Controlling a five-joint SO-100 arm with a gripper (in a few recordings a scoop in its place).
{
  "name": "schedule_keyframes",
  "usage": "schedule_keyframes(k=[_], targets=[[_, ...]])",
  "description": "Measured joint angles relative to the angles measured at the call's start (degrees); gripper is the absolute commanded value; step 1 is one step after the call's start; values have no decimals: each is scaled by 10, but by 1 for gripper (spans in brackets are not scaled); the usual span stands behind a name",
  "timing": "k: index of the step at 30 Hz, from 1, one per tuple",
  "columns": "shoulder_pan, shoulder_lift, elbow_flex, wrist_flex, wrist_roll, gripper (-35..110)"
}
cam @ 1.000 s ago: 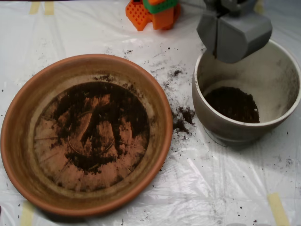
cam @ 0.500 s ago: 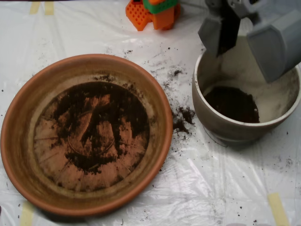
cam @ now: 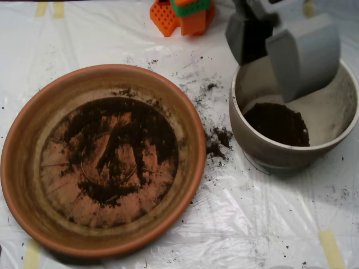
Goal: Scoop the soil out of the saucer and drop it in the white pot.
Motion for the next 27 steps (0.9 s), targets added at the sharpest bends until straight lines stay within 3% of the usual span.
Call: schedule_keyframes(k=[7, 16, 27], targets=[[145, -10, -12, 5, 0, 31], [306, -61, 175, -90, -93, 31], [352, -83, 385, -247, -236, 34]])
